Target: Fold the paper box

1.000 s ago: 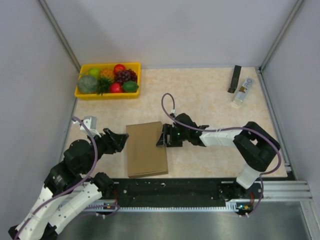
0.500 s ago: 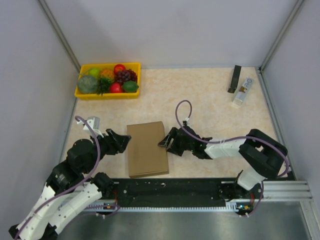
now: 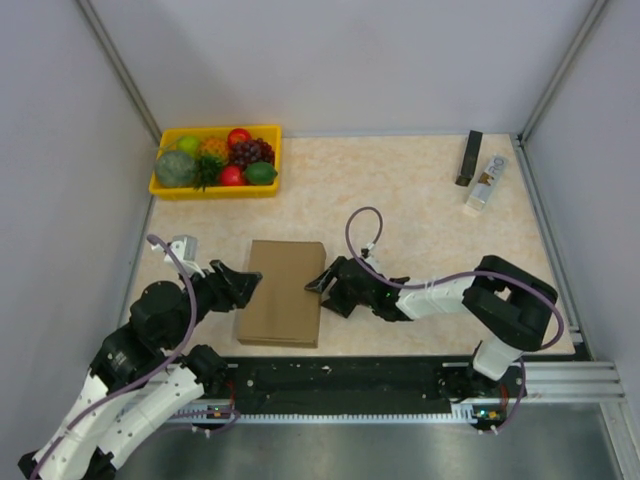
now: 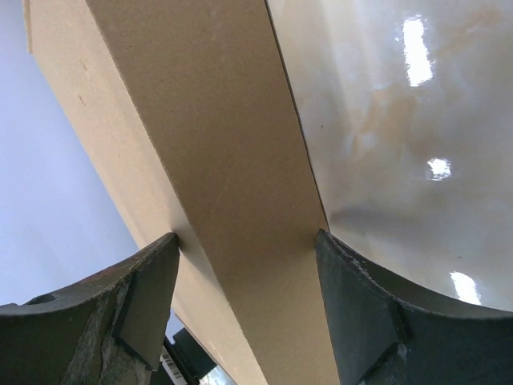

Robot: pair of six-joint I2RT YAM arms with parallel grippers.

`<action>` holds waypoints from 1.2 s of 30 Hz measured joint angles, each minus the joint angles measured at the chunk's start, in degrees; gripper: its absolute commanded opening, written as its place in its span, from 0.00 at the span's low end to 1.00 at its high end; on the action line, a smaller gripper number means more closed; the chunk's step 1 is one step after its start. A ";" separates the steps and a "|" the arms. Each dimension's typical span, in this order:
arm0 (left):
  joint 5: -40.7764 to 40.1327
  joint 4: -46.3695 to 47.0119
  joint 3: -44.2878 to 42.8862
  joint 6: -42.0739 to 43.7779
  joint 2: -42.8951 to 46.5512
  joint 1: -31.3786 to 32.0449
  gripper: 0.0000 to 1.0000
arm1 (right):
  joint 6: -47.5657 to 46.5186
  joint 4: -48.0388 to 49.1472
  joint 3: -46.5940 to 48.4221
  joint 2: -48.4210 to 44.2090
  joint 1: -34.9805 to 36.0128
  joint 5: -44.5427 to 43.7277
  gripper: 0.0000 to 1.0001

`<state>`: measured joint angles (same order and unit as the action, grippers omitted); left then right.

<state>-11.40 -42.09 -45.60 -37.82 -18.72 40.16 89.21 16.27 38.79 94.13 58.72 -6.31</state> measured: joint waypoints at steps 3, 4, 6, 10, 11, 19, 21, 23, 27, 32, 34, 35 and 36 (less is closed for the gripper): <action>-0.02 -0.22 0.00 0.02 0.52 0.00 0.70 | 0.35 -0.66 1.09 0.66 0.28 -0.35 0.68; -0.04 -0.35 0.00 0.02 0.63 0.00 0.70 | -0.02 -0.79 1.09 0.66 0.35 -0.59 0.68; -0.07 -0.68 0.00 0.02 1.14 0.00 0.70 | -1.18 -0.96 1.09 0.52 0.44 -1.20 0.71; -0.20 -1.07 -0.02 0.04 1.53 0.00 0.71 | -7.82 -3.30 1.25 -1.22 0.48 -2.97 0.81; -0.17 -1.11 -0.02 0.04 1.53 0.00 0.71 | -9.81 -4.09 1.55 -1.53 0.44 -3.19 0.84; -0.48 -1.14 -0.28 0.31 1.01 0.00 0.72 | -28.26 -12.11 5.53 -8.74 -0.07 -3.41 0.93; -1.14 -1.38 -1.16 0.61 0.42 0.00 0.72 | -32.35 -15.04 6.01 -13.20 -0.42 -3.58 0.93; -1.88 -1.36 -2.36 1.07 0.04 0.00 0.72 | -37.16 -18.95 6.01 -18.53 -0.70 -4.13 0.93; -3.30 -0.90 -4.48 2.34 0.02 0.00 0.72 | -46.25 -29.62 5.22 -32.68 -0.76 -8.79 0.96; -5.11 1.07 -4.79 4.26 -0.02 0.00 0.72 | -55.52 -44.24 5.31 -55.01 -0.79 -18.32 0.99; -5.60 2.56 -4.79 5.07 -0.13 0.00 0.72 | -58.69 -48.63 6.34 -62.55 -0.87 -20.83 0.99; -5.92 3.54 -4.79 5.46 -0.20 0.00 0.72 | -60.24 -50.58 7.23 -65.83 -0.87 -21.94 0.99; -6.10 4.35 -4.79 5.86 -0.31 0.00 0.72 | -61.72 -52.39 8.63 -68.96 -0.87 -22.99 0.99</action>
<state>-17.50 -37.74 -50.39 -31.97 -19.03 40.16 27.49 -36.12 47.42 25.17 57.84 -29.30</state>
